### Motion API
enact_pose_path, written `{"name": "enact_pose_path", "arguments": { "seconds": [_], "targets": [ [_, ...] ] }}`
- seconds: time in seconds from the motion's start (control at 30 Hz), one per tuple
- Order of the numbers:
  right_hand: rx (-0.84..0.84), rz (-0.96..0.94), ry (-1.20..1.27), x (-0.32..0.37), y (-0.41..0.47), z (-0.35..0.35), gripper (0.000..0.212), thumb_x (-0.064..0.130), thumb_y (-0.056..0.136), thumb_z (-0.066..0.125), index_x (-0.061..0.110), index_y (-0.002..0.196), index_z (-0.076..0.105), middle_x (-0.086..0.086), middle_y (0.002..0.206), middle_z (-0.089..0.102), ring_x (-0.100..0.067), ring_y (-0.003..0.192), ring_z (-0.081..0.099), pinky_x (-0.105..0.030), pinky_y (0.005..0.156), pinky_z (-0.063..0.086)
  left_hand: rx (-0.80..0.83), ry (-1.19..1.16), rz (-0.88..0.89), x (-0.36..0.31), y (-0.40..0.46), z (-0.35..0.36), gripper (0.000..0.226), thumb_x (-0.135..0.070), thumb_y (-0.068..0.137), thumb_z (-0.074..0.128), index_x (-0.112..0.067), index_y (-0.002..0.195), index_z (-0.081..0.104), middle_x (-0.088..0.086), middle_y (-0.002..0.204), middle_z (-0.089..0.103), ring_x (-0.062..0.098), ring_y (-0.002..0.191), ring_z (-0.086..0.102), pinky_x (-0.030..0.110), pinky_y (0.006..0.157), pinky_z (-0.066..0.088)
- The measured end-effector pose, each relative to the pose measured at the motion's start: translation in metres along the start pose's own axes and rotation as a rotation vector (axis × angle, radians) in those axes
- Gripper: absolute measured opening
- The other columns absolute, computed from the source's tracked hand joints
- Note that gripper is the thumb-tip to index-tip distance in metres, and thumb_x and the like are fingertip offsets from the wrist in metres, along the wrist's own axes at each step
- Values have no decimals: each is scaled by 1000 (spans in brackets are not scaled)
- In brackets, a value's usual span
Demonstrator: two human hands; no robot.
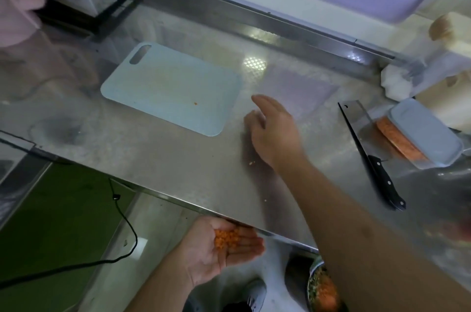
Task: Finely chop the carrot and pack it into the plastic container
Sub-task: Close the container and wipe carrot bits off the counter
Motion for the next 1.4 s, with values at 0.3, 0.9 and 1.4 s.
{"name": "enact_pose_path", "arguments": {
  "seconds": [0.3,0.9,1.4],
  "targets": [
    [431,-381,-341,-17,-102,10,64,45,108,34,18,164,15,5,171,6,-8,157,-2,-36,128,8,47,-27,-31,-4,3,-4,41,-8,97,41,22,104,70,37,102,71,43,82,76,44,63,65],
    [303,-6,-350,-34,-45,-8,63,47,109,26,21,164,12,3,172,5,-11,157,-2,-37,129,4,-53,10,-14,-3,-5,0,44,-6,101,37,25,105,69,42,114,67,49,92,75,51,82,63],
    [273,-401,-3,-7,-149,-19,40,17,99,54,14,138,63,2,150,55,-12,143,45,-31,117,39,-64,44,53,-4,0,0,38,-3,93,43,14,87,76,28,88,73,36,69,76,40,61,66]
  ]
}}
Point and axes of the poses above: each hand's wrist, its own y-axis towards the middle knuckle, its own z-axis out of the palm, x = y × z, the point moved 1 cm from there along y, towards the middle knuckle
